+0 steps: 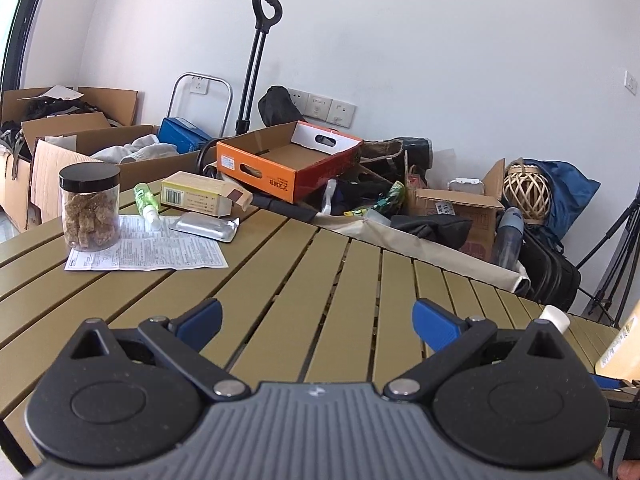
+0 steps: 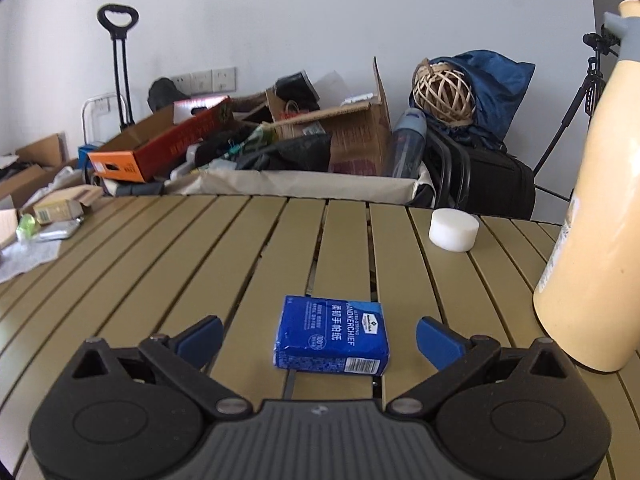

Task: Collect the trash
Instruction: 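Grasp the blue tissue pack on the table with the right gripper, then lift the blue tissue pack off the table with the right gripper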

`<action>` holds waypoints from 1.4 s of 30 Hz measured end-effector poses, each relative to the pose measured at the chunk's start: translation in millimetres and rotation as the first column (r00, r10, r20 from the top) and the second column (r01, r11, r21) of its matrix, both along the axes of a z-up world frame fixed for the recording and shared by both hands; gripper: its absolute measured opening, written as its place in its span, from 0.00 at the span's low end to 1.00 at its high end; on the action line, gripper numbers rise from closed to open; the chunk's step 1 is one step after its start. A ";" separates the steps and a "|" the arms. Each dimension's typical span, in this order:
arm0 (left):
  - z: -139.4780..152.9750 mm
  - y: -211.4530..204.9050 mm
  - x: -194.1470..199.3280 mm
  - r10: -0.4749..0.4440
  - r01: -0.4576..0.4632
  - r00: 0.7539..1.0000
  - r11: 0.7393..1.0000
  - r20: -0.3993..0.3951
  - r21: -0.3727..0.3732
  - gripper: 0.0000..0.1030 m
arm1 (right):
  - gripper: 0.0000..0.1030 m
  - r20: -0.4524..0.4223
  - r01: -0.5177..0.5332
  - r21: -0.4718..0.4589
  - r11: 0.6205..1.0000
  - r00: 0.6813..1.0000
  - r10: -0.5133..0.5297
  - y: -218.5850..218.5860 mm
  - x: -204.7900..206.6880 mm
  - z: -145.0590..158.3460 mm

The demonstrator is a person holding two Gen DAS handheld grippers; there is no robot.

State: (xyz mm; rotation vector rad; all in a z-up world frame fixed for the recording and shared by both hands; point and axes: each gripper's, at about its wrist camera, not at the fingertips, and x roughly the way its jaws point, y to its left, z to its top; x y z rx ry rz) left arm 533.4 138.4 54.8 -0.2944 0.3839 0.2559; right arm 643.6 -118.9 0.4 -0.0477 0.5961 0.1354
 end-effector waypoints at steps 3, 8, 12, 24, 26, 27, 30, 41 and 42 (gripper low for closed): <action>-3.2 8.4 3.8 0.010 -0.010 1.000 1.000 -0.009 -0.005 1.00 | 0.97 -0.041 0.004 0.001 1.000 0.999 -0.004 1.8 15.4 -9.2; -12.3 12.7 9.6 0.014 -0.015 0.999 1.000 -0.044 -0.012 1.00 | 0.92 -0.060 0.014 0.010 1.000 0.998 -0.014 2.8 29.4 -14.7; -16.9 12.4 11.6 0.014 -0.015 0.998 1.000 -0.062 -0.007 1.00 | 0.87 -0.067 0.017 -0.011 1.000 0.998 -0.017 6.7 34.3 -18.6; -16.1 11.6 9.5 0.009 -0.009 0.998 1.000 -0.061 -0.009 1.00 | 0.70 -0.092 0.013 0.013 1.000 0.996 -0.012 4.6 34.0 -20.8; -15.4 9.8 9.2 0.001 -0.002 0.998 1.000 -0.059 -0.008 1.00 | 0.70 -0.093 0.016 0.031 0.999 0.996 -0.013 1.6 31.9 -19.4; -14.9 8.9 8.6 -0.004 0.003 0.998 1.000 -0.058 -0.008 1.00 | 0.70 -0.090 0.018 0.042 0.999 0.996 -0.015 -1.0 29.7 -18.2; -13.5 1.6 6.2 -0.020 0.019 0.998 1.000 -0.052 -0.013 1.00 | 0.70 -0.073 0.031 0.066 0.997 0.997 -0.026 -12.8 20.7 -11.9; 3.1 -85.2 12.7 -0.178 0.178 0.984 0.984 -0.018 0.000 1.00 | 0.70 -0.005 0.101 0.118 0.988 0.995 -0.101 -104.2 -22.2 15.1; 5.4 -95.6 14.8 -0.197 0.197 0.980 0.980 -0.018 0.003 1.00 | 0.70 0.001 0.106 0.121 0.987 0.994 -0.107 -112.9 -26.9 15.2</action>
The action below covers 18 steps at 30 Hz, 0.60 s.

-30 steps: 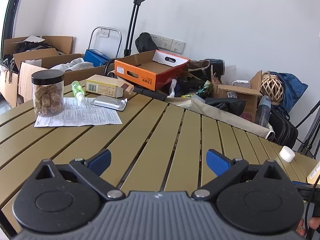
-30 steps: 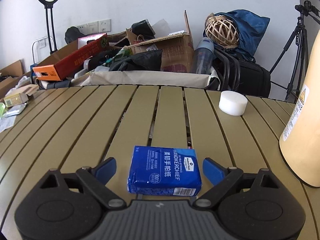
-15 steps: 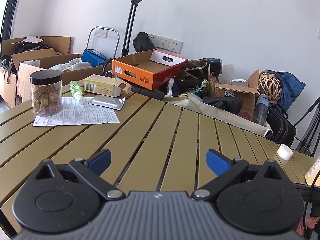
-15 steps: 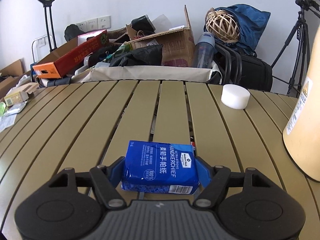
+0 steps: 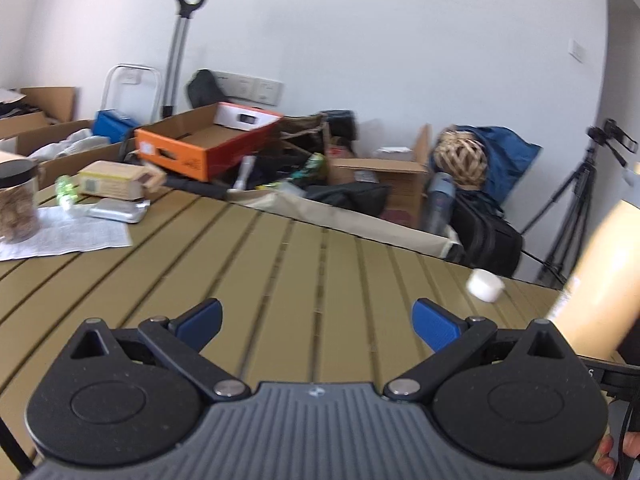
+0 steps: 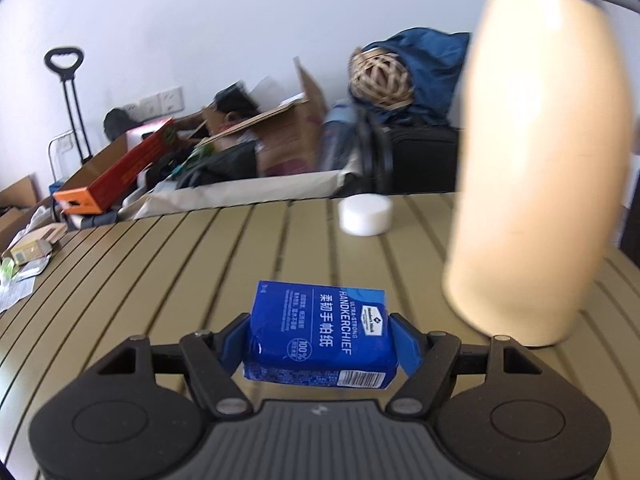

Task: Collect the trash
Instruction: 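Lift the blue tissue pack off the table with the right gripper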

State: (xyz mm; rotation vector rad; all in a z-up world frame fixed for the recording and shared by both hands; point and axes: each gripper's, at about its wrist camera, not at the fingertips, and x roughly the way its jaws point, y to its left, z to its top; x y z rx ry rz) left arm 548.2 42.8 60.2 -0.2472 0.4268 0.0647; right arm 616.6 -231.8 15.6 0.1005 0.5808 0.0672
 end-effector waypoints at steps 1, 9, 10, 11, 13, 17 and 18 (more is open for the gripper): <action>2.8 -9.9 2.3 -0.018 0.018 1.000 1.000 0.003 0.004 1.00 | 0.70 0.006 0.006 0.001 1.000 1.000 -0.006 -8.1 -3.9 0.5; 25.6 -85.9 37.2 -0.154 0.154 0.988 0.986 -0.006 0.064 1.00 | 0.70 0.062 0.066 0.024 0.998 0.996 -0.067 -64.2 -28.1 0.3; 28.0 -94.0 43.0 -0.180 0.180 0.984 0.981 -0.011 0.076 1.00 | 0.70 0.072 0.079 0.022 0.997 0.994 -0.081 -69.8 -30.7 -0.6; 30.0 -100.6 48.2 -0.195 0.195 0.981 0.977 -0.015 0.088 1.00 | 0.70 0.078 0.090 0.026 0.996 0.993 -0.091 -76.5 -32.8 -2.1; 32.8 -111.8 61.0 -0.200 0.202 0.979 0.973 -0.027 0.109 1.00 | 0.70 0.080 0.104 0.044 0.994 0.991 -0.108 -89.9 -34.9 -5.6; 33.3 -128.9 94.5 -0.213 0.219 0.975 0.970 -0.060 0.110 1.00 | 0.70 0.090 0.150 0.081 0.985 0.983 -0.158 -116.6 -36.9 -11.6; 32.2 -134.2 103.8 -0.216 0.223 0.974 0.968 -0.070 0.115 1.00 | 0.70 0.093 0.162 0.092 0.983 0.981 -0.170 -123.5 -37.3 -12.8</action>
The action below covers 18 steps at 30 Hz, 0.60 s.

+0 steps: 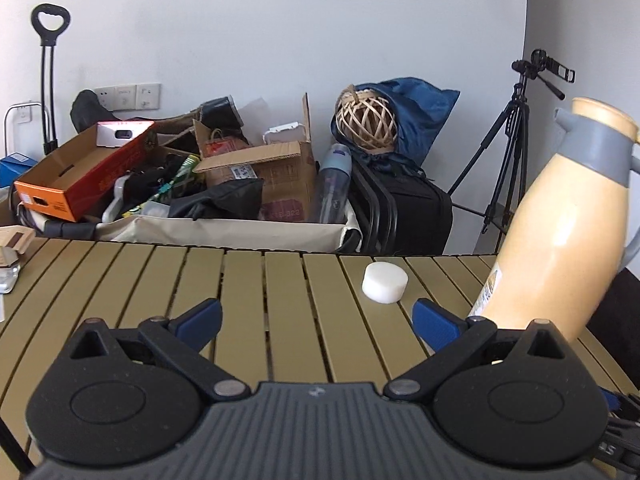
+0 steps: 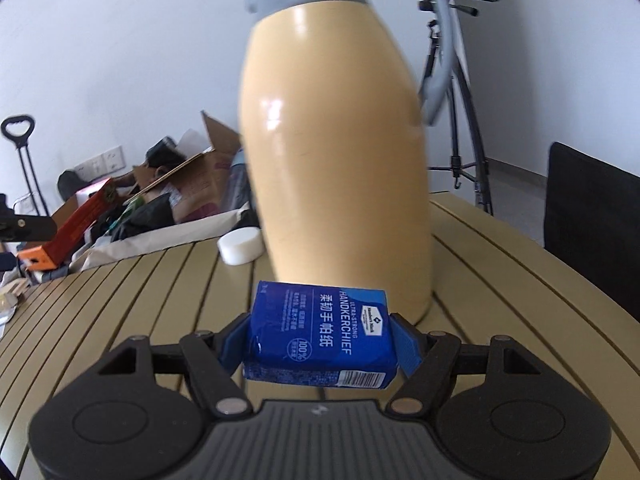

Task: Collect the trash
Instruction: 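Lift the blue tissue pack off the table with the right gripper, then grasp the white round sponge on the table with the left gripper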

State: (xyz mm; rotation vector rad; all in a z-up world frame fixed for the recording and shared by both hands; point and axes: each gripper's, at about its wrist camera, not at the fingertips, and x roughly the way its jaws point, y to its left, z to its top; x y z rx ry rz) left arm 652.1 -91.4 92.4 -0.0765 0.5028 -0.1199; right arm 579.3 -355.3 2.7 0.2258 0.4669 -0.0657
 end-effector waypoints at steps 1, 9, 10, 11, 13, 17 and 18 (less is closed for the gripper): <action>-1.7 -5.5 9.5 -0.004 0.004 1.000 1.000 -0.006 0.010 1.00 | 0.70 0.006 0.013 0.009 1.000 1.000 -0.013 -6.6 -0.2 -1.3; -29.2 -52.6 89.8 -0.021 0.026 0.996 0.998 -0.089 0.055 1.00 | 0.70 0.038 0.110 0.053 0.993 0.993 -0.112 -59.6 -8.1 -7.6; -33.9 -58.7 98.9 -0.025 0.031 0.994 0.998 -0.104 0.059 1.00 | 0.70 0.044 0.124 0.055 0.991 0.991 -0.126 -66.0 -10.6 -7.6; -38.4 -64.2 107.2 -0.025 0.032 0.993 0.997 -0.118 0.063 1.00 | 0.70 0.049 0.137 0.058 0.989 0.989 -0.140 -71.7 -11.9 -7.8; -48.5 -74.7 125.0 -0.022 0.032 0.989 0.997 -0.146 0.065 1.00 | 0.70 0.055 0.159 0.062 0.985 0.985 -0.162 -81.9 -13.0 -10.4; -65.5 -92.4 155.2 -0.004 0.016 0.985 0.998 -0.170 0.066 1.00 | 0.70 0.066 0.191 0.065 0.979 0.979 -0.195 -99.5 -15.7 -15.2; -68.6 -97.0 162.3 0.001 0.011 0.984 0.998 -0.176 0.066 1.00 | 0.70 0.067 0.197 0.067 0.978 0.977 -0.201 -102.7 -16.3 -16.0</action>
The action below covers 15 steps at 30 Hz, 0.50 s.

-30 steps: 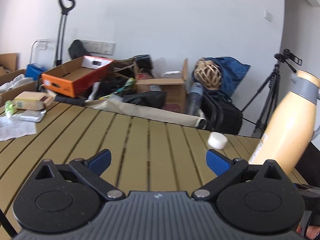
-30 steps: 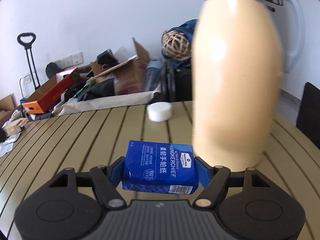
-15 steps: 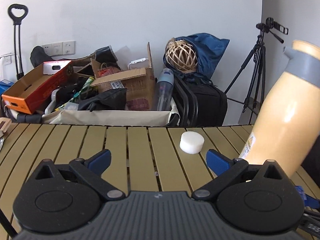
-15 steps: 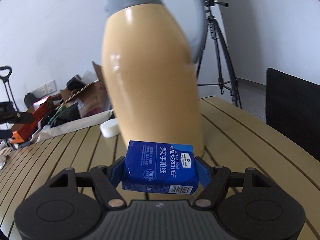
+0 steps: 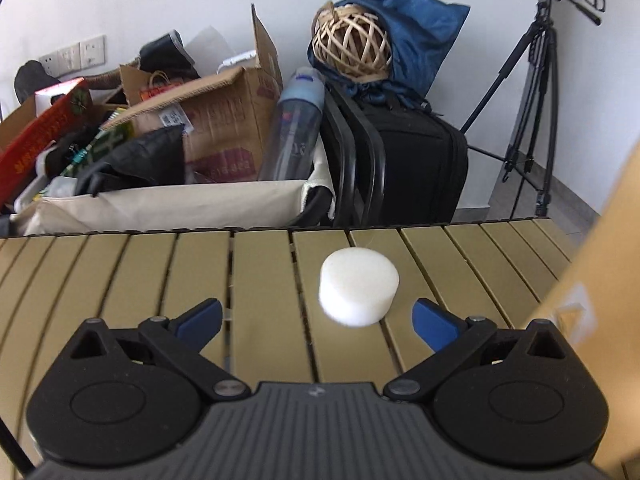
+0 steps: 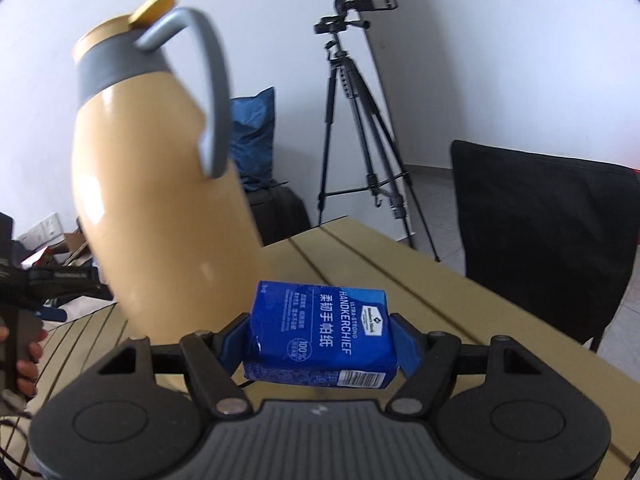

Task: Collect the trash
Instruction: 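Grasp the white round sponge on the table with the left gripper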

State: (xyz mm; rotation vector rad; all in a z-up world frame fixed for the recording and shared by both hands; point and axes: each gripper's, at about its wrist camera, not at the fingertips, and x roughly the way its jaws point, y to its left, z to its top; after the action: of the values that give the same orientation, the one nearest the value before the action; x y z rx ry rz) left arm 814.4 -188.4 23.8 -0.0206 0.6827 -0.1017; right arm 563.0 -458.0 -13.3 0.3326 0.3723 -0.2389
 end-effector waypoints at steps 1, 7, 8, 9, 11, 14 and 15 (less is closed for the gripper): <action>-3.3 -4.0 7.1 0.002 -0.002 1.000 1.000 -0.005 -0.003 1.00 | 0.70 0.002 0.005 0.001 1.000 1.000 -0.005 -4.1 -1.4 -1.2; -19.4 -25.4 37.3 0.043 -0.043 0.999 0.998 0.000 0.035 1.00 | 0.70 0.007 0.032 0.013 0.999 0.999 -0.032 -23.3 -8.7 -8.8; -21.8 -27.8 41.4 0.041 -0.041 0.999 0.999 -0.002 0.035 1.00 | 0.70 0.008 0.036 0.015 0.999 0.999 -0.036 -26.1 -9.7 -10.2; -23.7 -29.7 44.7 0.043 -0.042 0.999 0.998 -0.005 0.035 1.00 | 0.70 0.008 0.040 0.016 0.999 0.999 -0.040 -27.4 -10.8 -10.7; -27.8 -33.2 50.1 0.049 -0.048 0.999 0.998 -0.007 0.043 0.96 | 0.70 0.008 0.049 0.018 0.999 0.999 -0.049 -31.8 -11.5 -12.3; -32.8 -37.1 54.3 0.033 -0.032 0.999 0.998 -0.023 0.052 0.63 | 0.70 0.005 0.054 0.026 0.998 0.999 -0.054 -35.6 -10.7 -14.3; -34.6 -37.3 54.7 0.023 -0.021 0.999 0.998 -0.036 0.052 0.56 | 0.70 0.005 0.050 0.028 0.998 0.999 -0.050 -36.2 -10.3 -14.7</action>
State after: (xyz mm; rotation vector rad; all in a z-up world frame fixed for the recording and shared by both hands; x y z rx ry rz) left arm 869.1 -225.6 -10.8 0.0197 0.7209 -0.0630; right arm 552.7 -494.2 -28.0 0.3705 0.3622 -0.2823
